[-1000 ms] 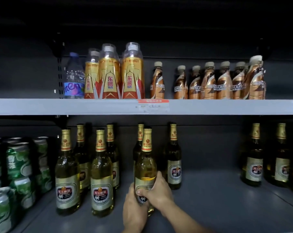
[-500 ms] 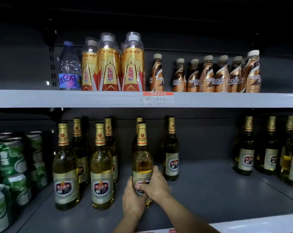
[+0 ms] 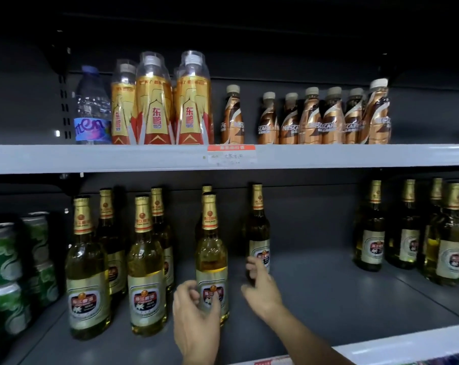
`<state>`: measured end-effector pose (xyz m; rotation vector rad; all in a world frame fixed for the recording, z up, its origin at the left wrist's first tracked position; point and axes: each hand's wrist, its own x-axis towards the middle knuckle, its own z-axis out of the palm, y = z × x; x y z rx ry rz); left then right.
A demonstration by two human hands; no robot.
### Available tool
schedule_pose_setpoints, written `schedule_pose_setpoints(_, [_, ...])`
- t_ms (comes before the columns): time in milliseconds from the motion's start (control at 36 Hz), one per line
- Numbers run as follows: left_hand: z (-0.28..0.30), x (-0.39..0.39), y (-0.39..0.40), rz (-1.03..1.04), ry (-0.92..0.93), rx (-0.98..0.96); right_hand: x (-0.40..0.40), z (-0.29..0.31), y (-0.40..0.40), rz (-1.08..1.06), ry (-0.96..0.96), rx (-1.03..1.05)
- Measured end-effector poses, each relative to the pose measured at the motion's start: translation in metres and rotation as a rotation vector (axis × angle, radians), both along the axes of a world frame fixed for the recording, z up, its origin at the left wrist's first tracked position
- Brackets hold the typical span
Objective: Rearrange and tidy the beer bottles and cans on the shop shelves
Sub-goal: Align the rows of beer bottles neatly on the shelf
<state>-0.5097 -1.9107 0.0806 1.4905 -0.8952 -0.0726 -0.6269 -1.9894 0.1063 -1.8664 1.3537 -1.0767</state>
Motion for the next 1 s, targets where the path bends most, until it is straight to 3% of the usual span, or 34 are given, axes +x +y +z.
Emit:
schedule_pose_setpoints(194, [0.021,-0.06,-0.039,-0.193,-0.092,-0.161,-0.111,0.03,-0.032,-0.389,0.004,-0.148])
schedule_pose_setpoints(389, [0.009,-0.144,-0.102,-0.413,-0.151,-0.018,-0.243,0.038,-0.084,-0.617,0.063,-0.058])
schedule_pose_setpoints(611, [0.001,-0.232,-0.177,-0.446,-0.17,0.149,-0.335,0.032,-0.168,-0.43,0.135,0.041])
schedule_pose_setpoints(1000, [-0.016,-0.261,-0.226,-0.352,-0.143,0.284,-0.35,-0.007,-0.268,-0.344,-0.173,0.112])
